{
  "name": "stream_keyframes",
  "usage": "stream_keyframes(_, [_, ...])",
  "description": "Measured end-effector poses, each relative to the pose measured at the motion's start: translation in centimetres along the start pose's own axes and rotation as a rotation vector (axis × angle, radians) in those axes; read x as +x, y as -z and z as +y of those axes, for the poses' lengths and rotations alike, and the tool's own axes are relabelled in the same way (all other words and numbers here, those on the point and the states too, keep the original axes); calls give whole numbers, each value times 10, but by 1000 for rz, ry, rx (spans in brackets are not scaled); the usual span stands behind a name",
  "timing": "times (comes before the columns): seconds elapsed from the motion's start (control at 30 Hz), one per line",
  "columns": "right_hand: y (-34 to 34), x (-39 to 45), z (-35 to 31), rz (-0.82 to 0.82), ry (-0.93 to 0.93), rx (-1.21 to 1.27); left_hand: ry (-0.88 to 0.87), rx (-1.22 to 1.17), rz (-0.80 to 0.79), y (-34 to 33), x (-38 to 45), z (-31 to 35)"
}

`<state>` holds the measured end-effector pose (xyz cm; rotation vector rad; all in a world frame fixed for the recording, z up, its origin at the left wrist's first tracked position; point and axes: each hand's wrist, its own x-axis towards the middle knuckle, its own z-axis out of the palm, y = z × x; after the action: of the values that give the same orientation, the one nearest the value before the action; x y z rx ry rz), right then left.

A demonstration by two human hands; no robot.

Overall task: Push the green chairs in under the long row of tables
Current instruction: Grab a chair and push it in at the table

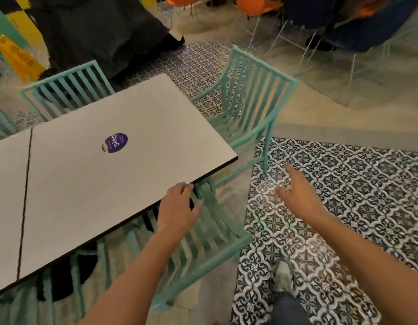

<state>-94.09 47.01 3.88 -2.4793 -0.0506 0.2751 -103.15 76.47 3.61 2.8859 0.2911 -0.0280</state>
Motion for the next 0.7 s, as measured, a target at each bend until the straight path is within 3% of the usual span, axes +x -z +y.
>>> stream_keyframes(0.23, [115,102,56,44,111,-94,-138,121,6,5,136,127])
stream_keyframes(0.4, [185,179,95,-32,128,-188,-158,107,34,5,224,223])
stream_keyframes(0.7, [214,331,92,-54,294,-185,-168,156,44,-3,370,311])
